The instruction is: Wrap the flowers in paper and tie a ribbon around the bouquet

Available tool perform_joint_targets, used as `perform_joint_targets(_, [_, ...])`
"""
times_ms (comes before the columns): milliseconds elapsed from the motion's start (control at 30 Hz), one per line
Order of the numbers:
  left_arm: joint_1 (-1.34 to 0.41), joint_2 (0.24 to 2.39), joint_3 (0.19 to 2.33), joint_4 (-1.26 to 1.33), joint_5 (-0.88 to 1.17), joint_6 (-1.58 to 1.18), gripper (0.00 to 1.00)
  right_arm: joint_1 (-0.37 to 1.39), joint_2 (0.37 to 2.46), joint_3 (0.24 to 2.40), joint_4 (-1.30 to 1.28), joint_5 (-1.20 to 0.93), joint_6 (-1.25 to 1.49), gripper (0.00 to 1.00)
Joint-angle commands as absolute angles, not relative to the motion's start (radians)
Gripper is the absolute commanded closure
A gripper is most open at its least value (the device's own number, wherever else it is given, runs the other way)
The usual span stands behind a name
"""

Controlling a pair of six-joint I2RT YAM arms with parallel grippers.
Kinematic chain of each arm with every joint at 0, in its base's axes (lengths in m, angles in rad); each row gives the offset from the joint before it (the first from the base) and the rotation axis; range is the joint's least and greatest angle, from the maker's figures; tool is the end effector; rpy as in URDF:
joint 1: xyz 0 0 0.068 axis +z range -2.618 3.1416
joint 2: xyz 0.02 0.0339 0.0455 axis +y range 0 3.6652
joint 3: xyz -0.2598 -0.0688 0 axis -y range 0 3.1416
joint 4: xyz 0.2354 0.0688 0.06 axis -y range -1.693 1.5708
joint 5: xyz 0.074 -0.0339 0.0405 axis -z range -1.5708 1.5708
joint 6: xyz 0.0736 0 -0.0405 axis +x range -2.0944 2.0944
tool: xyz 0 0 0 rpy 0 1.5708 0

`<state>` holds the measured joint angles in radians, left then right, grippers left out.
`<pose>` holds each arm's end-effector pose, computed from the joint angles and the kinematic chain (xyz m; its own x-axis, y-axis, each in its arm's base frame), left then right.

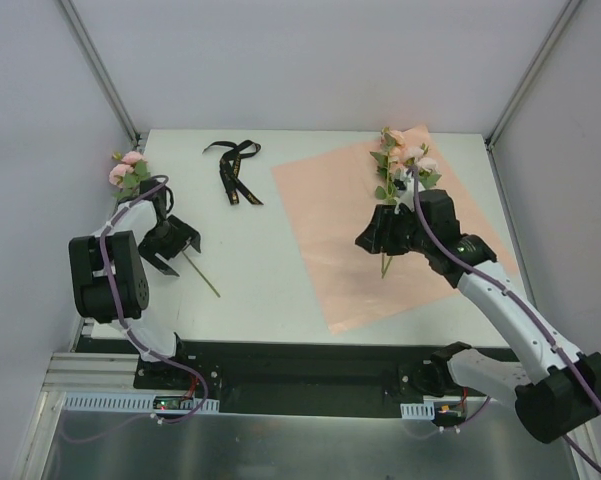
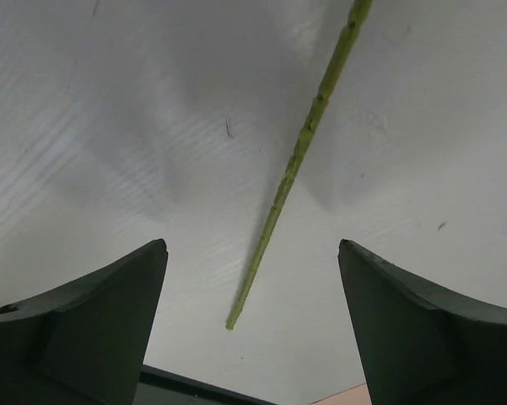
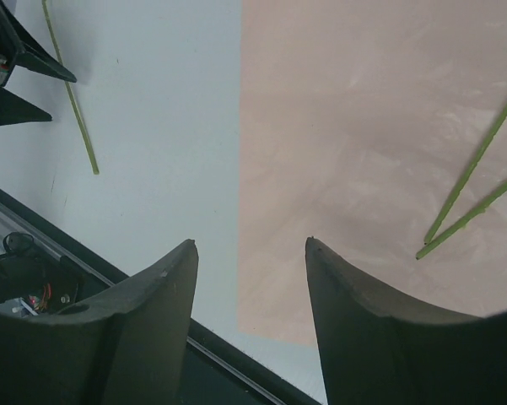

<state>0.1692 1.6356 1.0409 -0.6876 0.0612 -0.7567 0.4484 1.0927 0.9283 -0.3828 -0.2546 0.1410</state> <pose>0.3037 0.0473 0.1492 -0.5835 -0.7948 -0.1666 -0.7585 0.6067 -0.2380 0.2322 0.1323 0.2893 -0.5504 -0.1139 -0.8271 -0.5414 0.8028 0.2498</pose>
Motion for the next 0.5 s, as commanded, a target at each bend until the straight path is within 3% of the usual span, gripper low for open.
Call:
perform_joint_targets(0, [0.16, 1.715, 1.127, -0.719, -0.078, -0.788, 0.18, 0.446, 1.017, 0.904, -0.403, -0.203, 0.084, 0.43])
perform_joint_targets(333, [0.088, 1.818, 1.189, -0.716, -0.205, -0.796, 0.39, 0.446, 1.04, 0.861, -0.408, -0.209, 0.072, 0.43])
perform_joint_targets(467, [0.08, 1.836, 1.18, -0.719, -0.219, -0.799, 0.58, 0.446, 1.029, 0.867, -0.417, -0.204, 0.074, 0.43])
